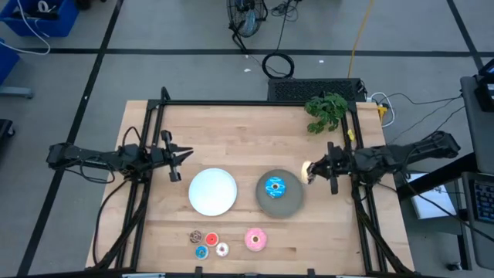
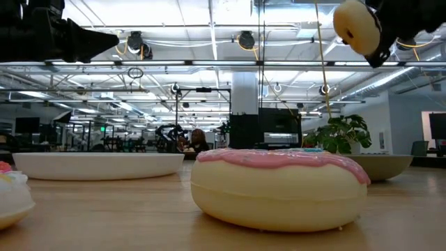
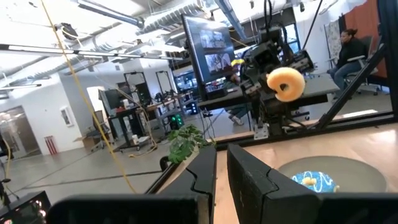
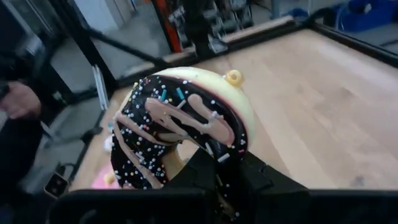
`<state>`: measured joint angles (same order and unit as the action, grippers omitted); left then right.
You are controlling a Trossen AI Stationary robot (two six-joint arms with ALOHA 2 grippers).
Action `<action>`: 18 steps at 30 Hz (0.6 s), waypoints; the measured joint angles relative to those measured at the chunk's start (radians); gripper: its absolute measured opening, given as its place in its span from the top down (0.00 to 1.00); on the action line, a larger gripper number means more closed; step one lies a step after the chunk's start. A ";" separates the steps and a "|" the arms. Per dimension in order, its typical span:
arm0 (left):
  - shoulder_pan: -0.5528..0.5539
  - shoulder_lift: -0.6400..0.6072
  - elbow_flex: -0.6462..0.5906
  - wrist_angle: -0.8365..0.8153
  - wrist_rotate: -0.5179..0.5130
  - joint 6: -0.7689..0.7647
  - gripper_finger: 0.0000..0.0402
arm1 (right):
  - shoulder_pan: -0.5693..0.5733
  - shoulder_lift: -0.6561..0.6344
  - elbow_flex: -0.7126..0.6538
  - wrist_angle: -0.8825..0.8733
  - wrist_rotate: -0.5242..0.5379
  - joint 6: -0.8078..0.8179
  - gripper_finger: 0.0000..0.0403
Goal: Pick & Place donuts
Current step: Put the big black donut into the gray plate
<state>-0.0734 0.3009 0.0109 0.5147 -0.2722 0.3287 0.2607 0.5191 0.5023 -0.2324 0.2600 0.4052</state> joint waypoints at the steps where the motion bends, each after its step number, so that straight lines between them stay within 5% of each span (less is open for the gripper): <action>1: 0.000 0.000 0.000 0.006 0.000 -0.002 0.88 | 0.000 0.038 0.039 -0.044 0.002 0.001 0.97; 10: 0.000 0.000 0.000 0.012 0.000 0.002 0.88 | -0.013 0.513 0.404 -0.467 -0.090 0.111 0.97; 18: 0.000 0.000 0.000 -0.003 0.000 0.003 0.88 | -0.015 0.815 0.557 -0.483 -0.314 0.038 0.97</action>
<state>-0.0734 0.3012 0.0109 0.5120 -0.2718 0.3313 0.2459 1.3343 1.0592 -0.7156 -0.0538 0.4436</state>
